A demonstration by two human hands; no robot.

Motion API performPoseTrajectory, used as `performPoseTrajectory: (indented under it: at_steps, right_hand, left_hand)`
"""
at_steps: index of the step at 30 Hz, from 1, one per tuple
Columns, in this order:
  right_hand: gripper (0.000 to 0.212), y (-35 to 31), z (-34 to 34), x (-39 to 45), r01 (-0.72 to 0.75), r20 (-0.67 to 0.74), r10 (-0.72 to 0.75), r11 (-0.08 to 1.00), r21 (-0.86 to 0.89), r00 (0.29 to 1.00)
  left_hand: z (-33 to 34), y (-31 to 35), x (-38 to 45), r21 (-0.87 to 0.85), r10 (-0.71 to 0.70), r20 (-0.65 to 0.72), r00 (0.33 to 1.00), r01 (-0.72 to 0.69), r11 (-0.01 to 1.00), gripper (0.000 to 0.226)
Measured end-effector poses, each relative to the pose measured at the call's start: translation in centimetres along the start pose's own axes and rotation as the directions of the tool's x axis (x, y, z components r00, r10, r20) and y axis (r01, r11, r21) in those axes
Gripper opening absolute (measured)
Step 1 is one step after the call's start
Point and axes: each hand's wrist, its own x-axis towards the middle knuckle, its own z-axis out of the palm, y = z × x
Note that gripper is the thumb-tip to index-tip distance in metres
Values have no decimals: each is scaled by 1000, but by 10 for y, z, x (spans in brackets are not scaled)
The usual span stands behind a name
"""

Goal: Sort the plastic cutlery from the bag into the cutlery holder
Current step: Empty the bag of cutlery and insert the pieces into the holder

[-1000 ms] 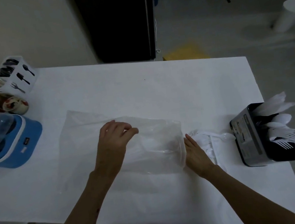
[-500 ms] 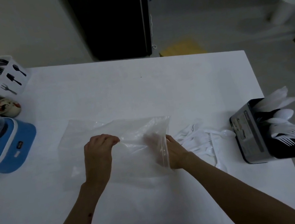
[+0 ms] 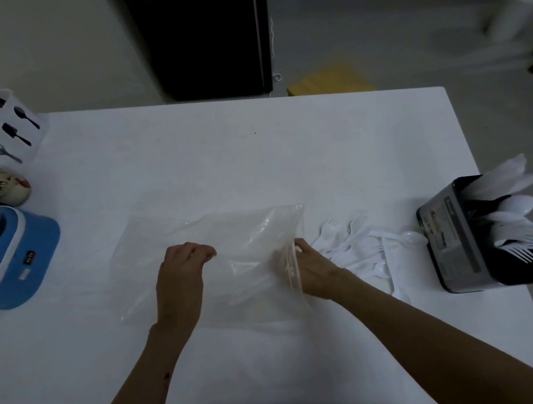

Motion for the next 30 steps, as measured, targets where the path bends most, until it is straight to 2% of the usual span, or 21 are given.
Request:
performPoseTrajectory:
  at_steps: [1,4,7,10,11,14,17,20,22,24,27,30]
  right_hand:
    - [22,5,0,1,29,-153,-34,999,-35,988]
    - [31,17,-20,-25,-13,-285,-64,966,-259,956]
    - [31,42,-18,-48,-107,-356,22,969,-223,934]
    - [37,66,-11,-67,-199,-394,113,962,-185,912]
    - [40,72,-10,-71,-219,-385,134,958,-187,913]
    - [68,79,-9,-74,-231,-310,174,960,-158,935]
    - [75,75,-15,-69,-236,-253,215,970,-59,943]
    - [83,61,-14,-65,-256,-207,251,967,4,946]
    - [83,43,-5,-66,-267,-249,263,964,18,932]
    - [72,18,6,-70,-314,-294,311,949,36,904]
    - [60,-15,29,-74,-412,-331,422,905,105,844]
    - [61,-26,44,-71,-435,-273,453,892,127,849]
  left_hand:
    - [-1,-1,0,-27,-13,18,1000,14,1000,27]
    - [0,-12,-2,-20,5,39,999,-4,1000,34]
    - [-3,-30,-1,20,-5,54,999,4,1000,45]
    - [-10,-49,-1,48,33,37,999,-34,998,40]
    - [-11,-54,-1,61,44,34,998,-46,997,38]
    - [-7,-64,0,111,10,3,1000,-10,994,35]
    - [1,-40,-3,186,-39,-67,997,51,981,35]
    - [15,22,-15,48,8,-86,996,-3,999,38]
    - [28,60,-28,20,119,32,992,-120,993,47]
    - [47,72,-43,94,204,211,956,-227,969,57]
    - [65,53,-51,271,139,398,907,-261,927,72]
    - [66,24,-47,401,67,413,908,-247,882,70]
